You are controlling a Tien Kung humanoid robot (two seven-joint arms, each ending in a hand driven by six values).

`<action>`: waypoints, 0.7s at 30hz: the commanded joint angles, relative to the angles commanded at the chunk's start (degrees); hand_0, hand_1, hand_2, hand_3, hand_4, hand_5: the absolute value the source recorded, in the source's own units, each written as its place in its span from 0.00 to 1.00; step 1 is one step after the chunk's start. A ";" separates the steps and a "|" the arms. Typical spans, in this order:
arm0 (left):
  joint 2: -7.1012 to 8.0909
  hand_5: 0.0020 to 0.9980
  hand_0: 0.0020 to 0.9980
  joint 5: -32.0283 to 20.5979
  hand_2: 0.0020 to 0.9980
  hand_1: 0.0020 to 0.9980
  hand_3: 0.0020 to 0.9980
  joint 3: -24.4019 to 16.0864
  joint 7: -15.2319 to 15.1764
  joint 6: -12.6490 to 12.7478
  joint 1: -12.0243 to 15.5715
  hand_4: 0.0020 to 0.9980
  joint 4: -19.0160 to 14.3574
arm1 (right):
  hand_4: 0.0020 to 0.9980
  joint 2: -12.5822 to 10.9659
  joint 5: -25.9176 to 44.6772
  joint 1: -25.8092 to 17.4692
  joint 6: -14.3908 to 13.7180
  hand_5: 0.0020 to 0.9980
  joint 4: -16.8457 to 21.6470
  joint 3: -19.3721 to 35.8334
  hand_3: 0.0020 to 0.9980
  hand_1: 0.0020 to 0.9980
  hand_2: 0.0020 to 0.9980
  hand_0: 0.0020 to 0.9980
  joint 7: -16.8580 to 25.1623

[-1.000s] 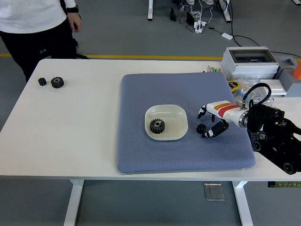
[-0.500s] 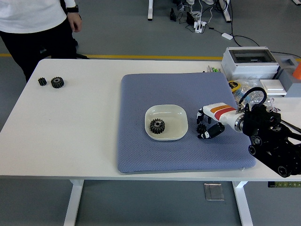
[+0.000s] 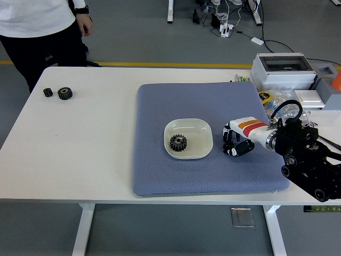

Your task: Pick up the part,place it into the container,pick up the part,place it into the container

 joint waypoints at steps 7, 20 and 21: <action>0.02 0.57 0.59 -0.01 0.66 0.55 0.56 0.07 0.01 -0.03 0.00 0.66 0.00 | 0.77 -0.06 0.35 0.02 -0.26 0.23 0.02 0.09 0.49 0.37 0.50 0.13 0.42; 0.04 0.57 0.59 0.34 0.66 0.54 0.56 0.00 0.18 -0.11 0.29 0.66 0.00 | 0.84 -0.01 1.11 -0.53 -0.16 0.11 0.25 -0.25 0.47 0.35 0.42 0.15 0.47; 0.03 0.57 0.59 0.40 0.66 0.54 0.56 -0.03 0.20 -0.11 0.32 0.66 0.00 | 0.84 -0.04 1.16 -0.58 -0.13 0.11 0.24 -0.28 0.47 0.35 0.42 0.15 0.53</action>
